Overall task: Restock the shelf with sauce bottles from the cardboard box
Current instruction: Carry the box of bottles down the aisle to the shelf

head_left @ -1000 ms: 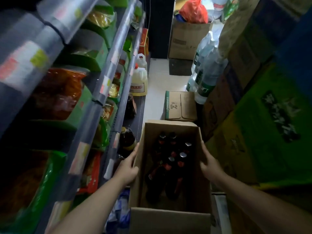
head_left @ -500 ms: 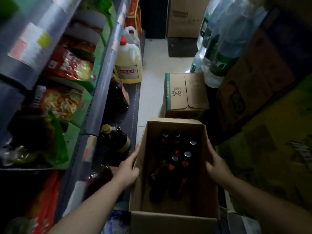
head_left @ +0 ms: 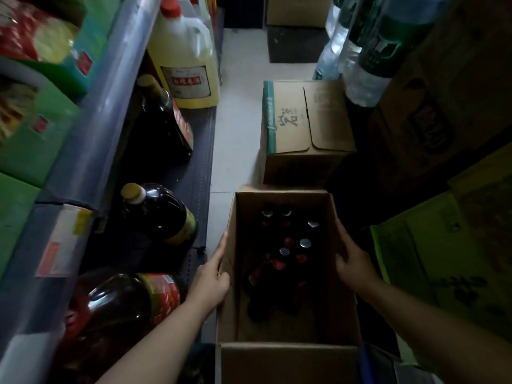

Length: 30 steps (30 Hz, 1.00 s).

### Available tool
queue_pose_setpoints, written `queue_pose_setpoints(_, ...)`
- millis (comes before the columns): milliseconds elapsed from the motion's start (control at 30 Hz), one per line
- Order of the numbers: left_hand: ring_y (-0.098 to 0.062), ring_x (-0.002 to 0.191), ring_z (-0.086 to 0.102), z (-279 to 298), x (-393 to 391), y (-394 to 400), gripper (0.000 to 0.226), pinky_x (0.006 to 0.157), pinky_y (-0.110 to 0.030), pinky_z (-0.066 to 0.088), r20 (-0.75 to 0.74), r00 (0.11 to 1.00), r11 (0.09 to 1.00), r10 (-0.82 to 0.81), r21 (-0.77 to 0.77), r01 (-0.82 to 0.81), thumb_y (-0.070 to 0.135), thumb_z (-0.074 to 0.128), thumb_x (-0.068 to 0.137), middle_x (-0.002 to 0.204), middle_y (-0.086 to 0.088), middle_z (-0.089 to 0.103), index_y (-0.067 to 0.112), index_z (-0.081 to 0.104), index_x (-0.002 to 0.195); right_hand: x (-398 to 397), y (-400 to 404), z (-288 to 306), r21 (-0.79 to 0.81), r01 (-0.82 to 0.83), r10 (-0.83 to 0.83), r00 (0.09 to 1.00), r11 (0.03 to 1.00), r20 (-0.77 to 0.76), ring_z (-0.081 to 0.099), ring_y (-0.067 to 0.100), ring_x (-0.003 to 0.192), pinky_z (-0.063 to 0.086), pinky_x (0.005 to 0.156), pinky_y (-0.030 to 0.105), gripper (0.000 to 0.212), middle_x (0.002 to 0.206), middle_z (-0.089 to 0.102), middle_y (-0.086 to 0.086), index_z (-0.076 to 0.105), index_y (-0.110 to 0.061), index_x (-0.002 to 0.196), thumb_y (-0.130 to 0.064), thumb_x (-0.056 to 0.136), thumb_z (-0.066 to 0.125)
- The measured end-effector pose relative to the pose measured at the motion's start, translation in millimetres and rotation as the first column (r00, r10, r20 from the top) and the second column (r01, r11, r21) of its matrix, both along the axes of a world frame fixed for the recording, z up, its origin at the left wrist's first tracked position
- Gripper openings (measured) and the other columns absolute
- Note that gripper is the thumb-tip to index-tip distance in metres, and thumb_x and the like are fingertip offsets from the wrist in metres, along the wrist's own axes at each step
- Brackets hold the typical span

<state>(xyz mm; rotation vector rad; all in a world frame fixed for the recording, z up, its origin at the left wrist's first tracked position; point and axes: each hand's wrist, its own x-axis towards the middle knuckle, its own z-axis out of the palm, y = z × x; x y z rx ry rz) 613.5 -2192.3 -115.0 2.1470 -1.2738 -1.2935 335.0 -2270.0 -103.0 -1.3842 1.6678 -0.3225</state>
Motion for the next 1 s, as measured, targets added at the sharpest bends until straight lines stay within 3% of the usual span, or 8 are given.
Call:
queue_pose_setpoints(167, -0.037, 0.071, 0.065, -23, -8, 12, 0.089, 0.063, -0.042, 0.054, 0.024, 1.0, 1.0, -0.014, 0.004, 0.014, 0.005, 0.047, 0.091, 0.089, -0.015, 0.071, 0.066, 0.002, 0.139, -5, 16, -28, -0.022, 0.026, -0.025, 1.0, 0.999, 0.012, 0.057, 0.025, 0.116, 0.039, 0.091, 0.024, 0.078, 0.131, 0.059, 0.009, 0.015, -0.042, 0.148, 0.003, 0.091, 0.044)
queue_pose_setpoints(433, -0.034, 0.076, 0.067, -33, -26, 44, 0.098, 0.072, -0.049, 0.058, 0.057, 0.997, 0.999, 0.051, 0.013, -0.051, 0.008, 0.049, 0.094, 0.099, -0.02, 0.069, 0.08, -0.011, 0.122, -4, 55, -37, -0.076, 0.039, -0.04, 0.999, 0.996, -0.019, 0.055, 0.028, 0.12, 0.037, 0.095, 0.026, 0.08, 0.138, 0.053, 0.007, 0.011, -0.04, 0.148, 0.005, 0.09, 0.043)
queue_pose_setpoints(600, -0.001, 0.074, 0.056, -28, -29, 45, 0.087, 0.074, -0.027, 0.051, -0.013, 0.996, 0.996, 0.09, 0.028, -0.089, 0.009, 0.05, 0.096, 0.127, -0.008, 0.061, 0.068, -0.003, 0.133, -7, 59, -39, -0.006, 0.035, -0.035, 0.999, 0.999, -0.013, 0.059, 0.03, 0.114, 0.04, 0.09, 0.026, 0.081, 0.134, 0.057, 0.01, 0.007, -0.045, 0.146, 0.002, 0.093, 0.045)
queue_pose_setpoints(700, -0.018, 0.112, 0.06, -19, -38, 44, 0.084, 0.096, -0.034, 0.045, -0.055, 0.989, 0.988, 0.134, 0.086, -0.129, 0.011, 0.054, 0.095, 0.147, -0.008, 0.046, 0.058, 0.002, 0.142, -6, 62, -32, 0.053, 0.043, -0.042, 0.999, 0.998, -0.022, 0.056, 0.03, 0.119, 0.038, 0.09, 0.024, 0.078, 0.138, 0.053, 0.011, 0.009, -0.04, 0.149, 0.0, 0.093, 0.047)
queue_pose_setpoints(767, -0.025, 0.144, 0.029, -14, -42, 43, 0.08, 0.116, -0.042, 0.03, 0.036, 0.989, 0.987, 0.146, 0.06, -0.148, 0.014, 0.059, 0.093, 0.161, -0.002, 0.019, 0.052, 0.01, 0.144, -6, 62, -23, 0.043, 0.061, -0.059, 0.997, 0.997, -0.053, 0.05, 0.03, 0.126, 0.036, 0.093, 0.024, 0.074, 0.142, 0.049, 0.01, 0.013, -0.031, 0.15, -0.003, 0.093, 0.051)
queue_pose_setpoints(867, -0.014, 0.148, 0.011, -5, -56, 42, 0.071, 0.122, -0.049, 0.013, 0.169, 0.98, 0.977, 0.101, -0.203, -0.066, 0.009, 0.062, 0.089, 0.159, 0.007, 0.015, 0.034, 0.026, 0.145, -1, 66, -6, -0.094, 0.081, -0.09, 0.992, 0.992, -0.092, 0.039, 0.022, 0.135, 0.035, 0.103, 0.03, 0.064, 0.149, 0.038, 0.006, 0.027, -0.023, 0.148, -0.01, 0.091, 0.056)
queue_pose_setpoints(933, -0.013, 0.146, 0.02, 1, -76, 43, 0.063, 0.122, -0.043, 0.018, 0.096, 0.995, 0.947, 0.039, -0.32, -0.006, 0.005, 0.062, 0.087, 0.155, 0.008, 0.026, 0.027, 0.038, 0.141, 11, 73, 4, -0.119, 0.093, -0.099, 0.994, 0.988, -0.048, 0.038, 0.011, 0.129, 0.035, 0.098, 0.021, 0.058, 0.146, 0.037, 0.003, 0.034, -0.021, 0.143, -0.011, 0.091, 0.057)
queue_pose_setpoints(1000, -0.008, 0.142, 0.03, 5, -96, 40, 0.058, 0.118, -0.032, 0.027, -0.051, 0.998, 0.961, 0.036, -0.273, -0.048, 0.007, 0.062, 0.089, 0.152, 0.01, 0.036, 0.029, 0.043, 0.139, 27, 78, 0, -0.056, 0.143, -0.142, 0.99, 0.988, 0.02, 0.045, 0.009, 0.122, 0.04, 0.097, 0.021, 0.055, 0.14, 0.044, 0.003, 0.039, -0.021, 0.139, -0.01, 0.089, 0.06)
